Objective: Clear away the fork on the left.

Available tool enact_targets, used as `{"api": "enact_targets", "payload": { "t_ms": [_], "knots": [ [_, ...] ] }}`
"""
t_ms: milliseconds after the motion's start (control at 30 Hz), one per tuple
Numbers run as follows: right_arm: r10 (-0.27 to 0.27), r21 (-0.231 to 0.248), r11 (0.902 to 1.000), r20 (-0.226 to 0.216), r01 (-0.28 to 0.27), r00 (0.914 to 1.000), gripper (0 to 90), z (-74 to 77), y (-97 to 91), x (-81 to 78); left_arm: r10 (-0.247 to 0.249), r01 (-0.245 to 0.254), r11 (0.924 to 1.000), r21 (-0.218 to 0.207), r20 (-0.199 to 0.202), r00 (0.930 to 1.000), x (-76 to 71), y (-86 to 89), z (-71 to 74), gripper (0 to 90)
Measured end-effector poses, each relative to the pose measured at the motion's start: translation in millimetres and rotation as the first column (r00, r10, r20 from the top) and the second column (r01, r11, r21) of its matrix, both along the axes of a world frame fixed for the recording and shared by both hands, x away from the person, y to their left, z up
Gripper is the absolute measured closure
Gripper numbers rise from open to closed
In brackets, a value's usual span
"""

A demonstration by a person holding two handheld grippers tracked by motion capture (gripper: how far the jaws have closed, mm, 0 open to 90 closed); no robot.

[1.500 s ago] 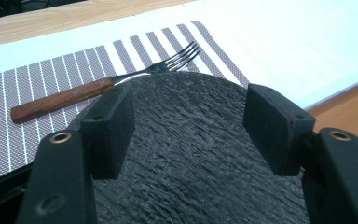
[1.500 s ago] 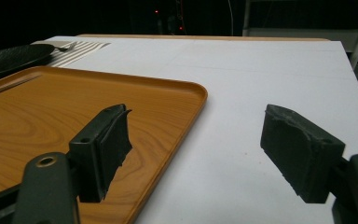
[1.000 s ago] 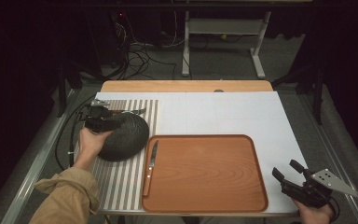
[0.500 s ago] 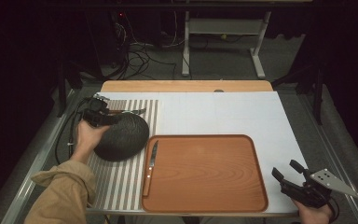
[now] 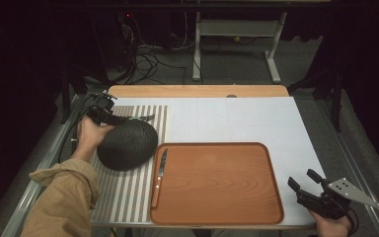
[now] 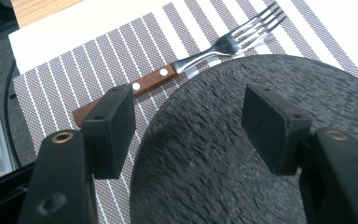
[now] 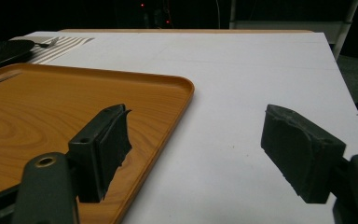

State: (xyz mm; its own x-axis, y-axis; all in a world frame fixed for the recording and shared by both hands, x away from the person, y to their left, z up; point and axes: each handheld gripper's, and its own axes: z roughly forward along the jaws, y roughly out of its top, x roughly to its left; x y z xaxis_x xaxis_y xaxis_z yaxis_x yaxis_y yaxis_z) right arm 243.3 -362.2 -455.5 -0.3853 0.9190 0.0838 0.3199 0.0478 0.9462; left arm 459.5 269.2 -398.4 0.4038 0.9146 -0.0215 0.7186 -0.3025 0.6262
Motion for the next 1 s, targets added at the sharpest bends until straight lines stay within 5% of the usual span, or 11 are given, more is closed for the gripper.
{"api": "enact_targets", "payload": {
  "t_ms": [333, 567, 900, 1000],
  "knots": [
    [-0.009, -0.008, 0.9999, -0.007, 0.009, 0.9999, 23.9, -0.5, 0.2, 1.2, -0.017, 0.024, 0.9959, 0.087, -0.076, 0.997, 20.1, 3.0, 7.5, 32.7],
    [-0.018, -0.01, 0.9998, -0.011, 0.017, 0.9998, 23.7, -0.8, 0.0, 1.5, -0.011, 0.024, 0.9903, 0.137, -0.092, 0.9957, 32.9, 3.3, 4.5, 32.7],
    [-0.029, -0.019, 0.9994, -0.016, 0.029, 0.9994, 23.7, -0.8, 0.4, 2.4, 0.018, 0.001, 0.9924, 0.123, -0.149, 0.9887, 50.3, 19.8, -7.8, 32.3],
    [-0.031, -0.021, 0.9993, -0.022, 0.03, 0.9993, 23.8, -0.9, 0.6, 2.6, 0.025, -0.009, 0.9927, 0.121, -0.133, 0.9907, 54.9, 21.3, -4.3, 32.4]
  ]
}}
